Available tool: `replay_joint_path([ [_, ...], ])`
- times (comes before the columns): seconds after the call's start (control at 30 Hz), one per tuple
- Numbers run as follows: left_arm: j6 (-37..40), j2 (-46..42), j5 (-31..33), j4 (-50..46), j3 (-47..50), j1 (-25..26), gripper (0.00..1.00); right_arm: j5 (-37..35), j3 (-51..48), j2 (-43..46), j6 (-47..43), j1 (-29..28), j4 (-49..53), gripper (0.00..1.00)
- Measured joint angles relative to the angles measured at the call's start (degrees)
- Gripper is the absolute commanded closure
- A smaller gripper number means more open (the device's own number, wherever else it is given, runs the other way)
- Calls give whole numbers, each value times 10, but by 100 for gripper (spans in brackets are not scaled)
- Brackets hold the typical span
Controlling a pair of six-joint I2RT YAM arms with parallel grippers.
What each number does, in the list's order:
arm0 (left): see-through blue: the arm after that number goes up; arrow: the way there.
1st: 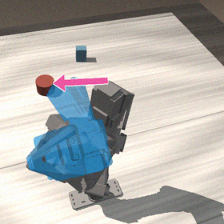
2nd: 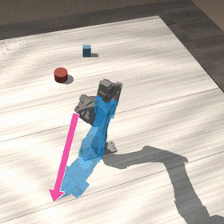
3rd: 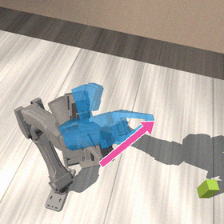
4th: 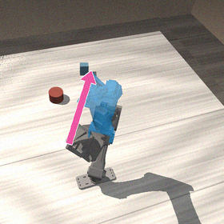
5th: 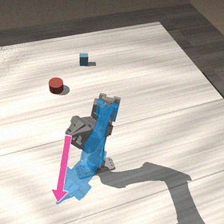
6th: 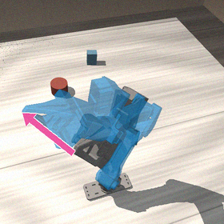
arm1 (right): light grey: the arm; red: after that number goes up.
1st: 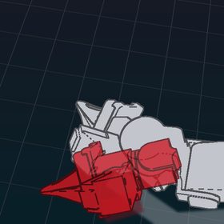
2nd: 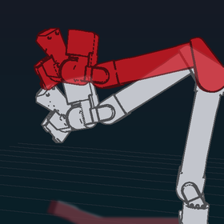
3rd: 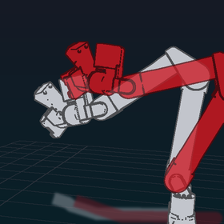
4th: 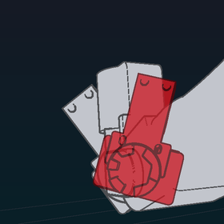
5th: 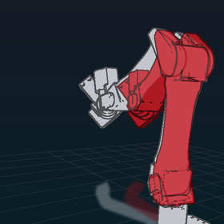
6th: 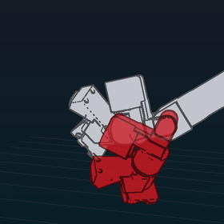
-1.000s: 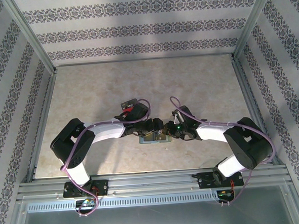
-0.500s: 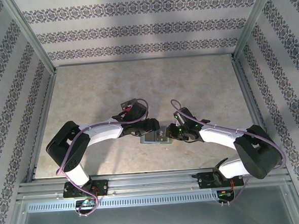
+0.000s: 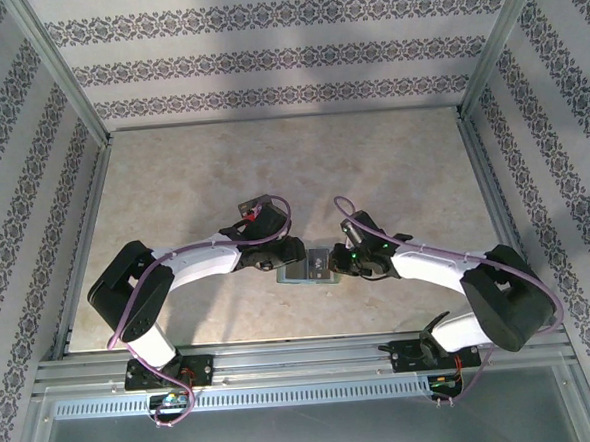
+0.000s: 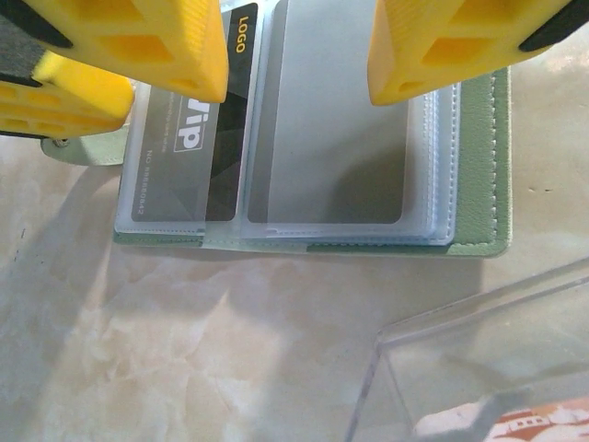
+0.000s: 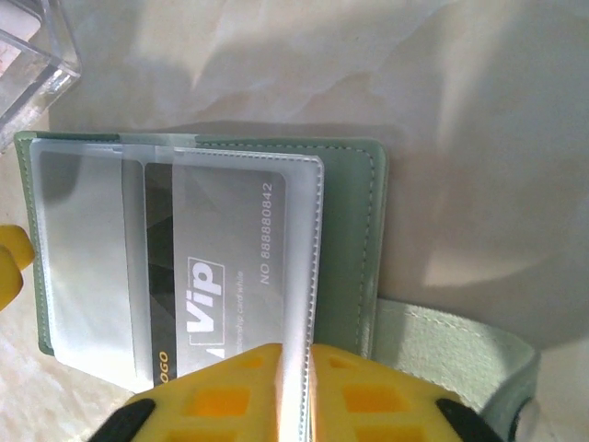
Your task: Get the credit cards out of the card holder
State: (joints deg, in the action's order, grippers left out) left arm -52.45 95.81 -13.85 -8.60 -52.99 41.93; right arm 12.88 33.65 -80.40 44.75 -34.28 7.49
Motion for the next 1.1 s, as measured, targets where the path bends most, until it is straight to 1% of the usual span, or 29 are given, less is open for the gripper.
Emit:
replay_joint_path([
  [0.2, 0, 8, -16, 6, -7, 1, 57, 1, 1, -27, 0, 0, -11, 89],
  [0.63, -3, 56, -70, 45, -29, 8, 57, 14, 3, -46, 0, 0, -51, 89],
  [0.67, -3, 58, -72, 47, -29, 8, 59, 15, 3, -46, 0, 0, -52, 89],
  [0.73, -5, 59, -74, 48, -29, 8, 60, 15, 3, -46, 0, 0, -52, 89],
  [0.9, -7, 59, -81, 50, -29, 8, 68, 15, 3, -46, 0, 0, -52, 89],
  [1.1, -8, 59, -82, 50, -29, 8, 72, 15, 3, -46, 1, 0, -52, 89],
])
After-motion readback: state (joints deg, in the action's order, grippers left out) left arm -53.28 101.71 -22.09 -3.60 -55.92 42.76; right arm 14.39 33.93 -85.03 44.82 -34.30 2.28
